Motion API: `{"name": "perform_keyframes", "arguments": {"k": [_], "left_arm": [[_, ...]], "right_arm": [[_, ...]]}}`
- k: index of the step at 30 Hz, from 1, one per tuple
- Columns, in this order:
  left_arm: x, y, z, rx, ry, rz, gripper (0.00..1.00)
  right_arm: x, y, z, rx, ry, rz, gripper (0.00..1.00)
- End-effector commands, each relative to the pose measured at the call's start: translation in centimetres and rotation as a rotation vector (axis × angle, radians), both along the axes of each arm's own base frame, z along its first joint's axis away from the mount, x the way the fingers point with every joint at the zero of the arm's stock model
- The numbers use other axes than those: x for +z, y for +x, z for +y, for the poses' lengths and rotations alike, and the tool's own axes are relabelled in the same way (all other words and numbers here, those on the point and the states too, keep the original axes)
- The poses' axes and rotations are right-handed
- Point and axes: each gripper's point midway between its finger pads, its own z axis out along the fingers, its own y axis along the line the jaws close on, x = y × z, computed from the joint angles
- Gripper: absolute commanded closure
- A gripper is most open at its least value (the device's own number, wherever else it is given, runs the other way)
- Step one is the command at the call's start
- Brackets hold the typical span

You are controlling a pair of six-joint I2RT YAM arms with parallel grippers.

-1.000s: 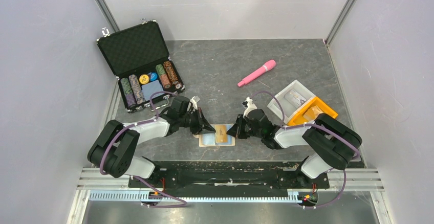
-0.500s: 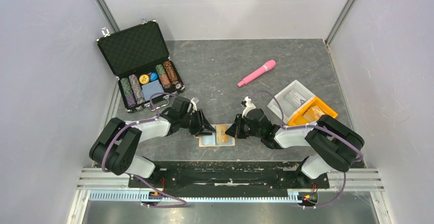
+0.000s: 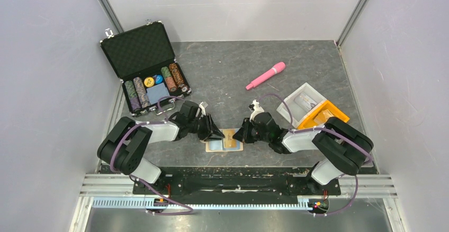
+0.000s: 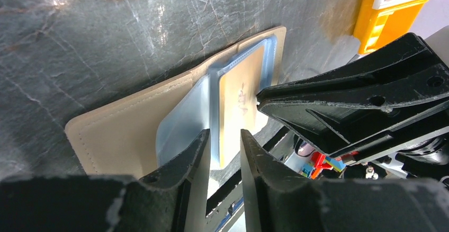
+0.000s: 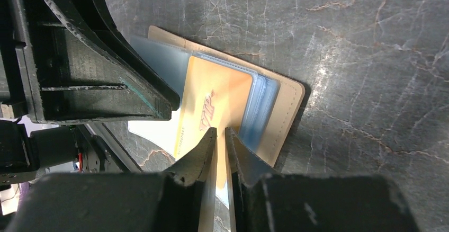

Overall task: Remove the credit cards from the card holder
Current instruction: Remove the credit card from the card holder.

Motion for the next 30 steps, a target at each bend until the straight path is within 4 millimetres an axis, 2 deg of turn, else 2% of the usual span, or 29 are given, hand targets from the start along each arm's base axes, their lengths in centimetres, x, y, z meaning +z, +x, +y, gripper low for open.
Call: {"name": "perform_keyframes", "arguments": {"k": [1, 11, 17, 22, 30], "left_arm": [[0.2, 0.1, -0.5, -0.027, -0.033, -0.052, 0.68], [1.0, 0.1, -1.0, -0.028, -0.093, -0.068, 0.73], [1.4, -0.1, -1.3, -0.028, -0.122, -0.063, 0.82], [1.7, -0.2, -1.3, -0.018, -0.139, -0.057, 0.98], [1.0, -0.3, -0.5, 0.019, -0.091, -0.018, 0.98]], "right_arm": [[-1.2, -0.4, -0.1, 0.005, -0.023, 0.022, 0.87], [-1.2, -0.7, 0.3, 0.012, 0.004, 0.04, 0.88], [-1.3, -0.8, 0.3, 0.01, 0.007, 0.043, 0.88], [-1.4, -0.9, 0.1, 0.009, 0.004, 0.045, 0.89], [-2.2, -0.8, -0.9, -0.016, -0.034, 0.051, 0.89]]}}
